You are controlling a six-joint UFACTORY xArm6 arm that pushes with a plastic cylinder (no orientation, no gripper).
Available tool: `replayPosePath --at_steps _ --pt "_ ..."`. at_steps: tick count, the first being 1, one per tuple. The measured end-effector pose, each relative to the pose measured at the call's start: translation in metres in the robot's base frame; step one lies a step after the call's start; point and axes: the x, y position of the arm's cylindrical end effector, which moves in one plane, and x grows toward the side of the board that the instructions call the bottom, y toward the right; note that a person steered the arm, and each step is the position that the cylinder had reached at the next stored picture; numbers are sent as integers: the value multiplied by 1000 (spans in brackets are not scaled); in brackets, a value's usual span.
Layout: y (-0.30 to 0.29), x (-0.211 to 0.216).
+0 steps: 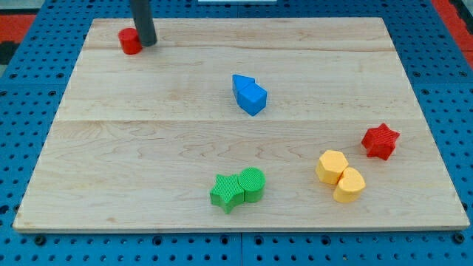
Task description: Put the yellow hexagon parallel to the red circle
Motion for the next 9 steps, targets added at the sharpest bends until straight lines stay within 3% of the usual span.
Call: replayPosePath --at_steps 3,6,7,9 --pt "19 1" --pt "222 38" --pt "290 113" --pt "479 193"
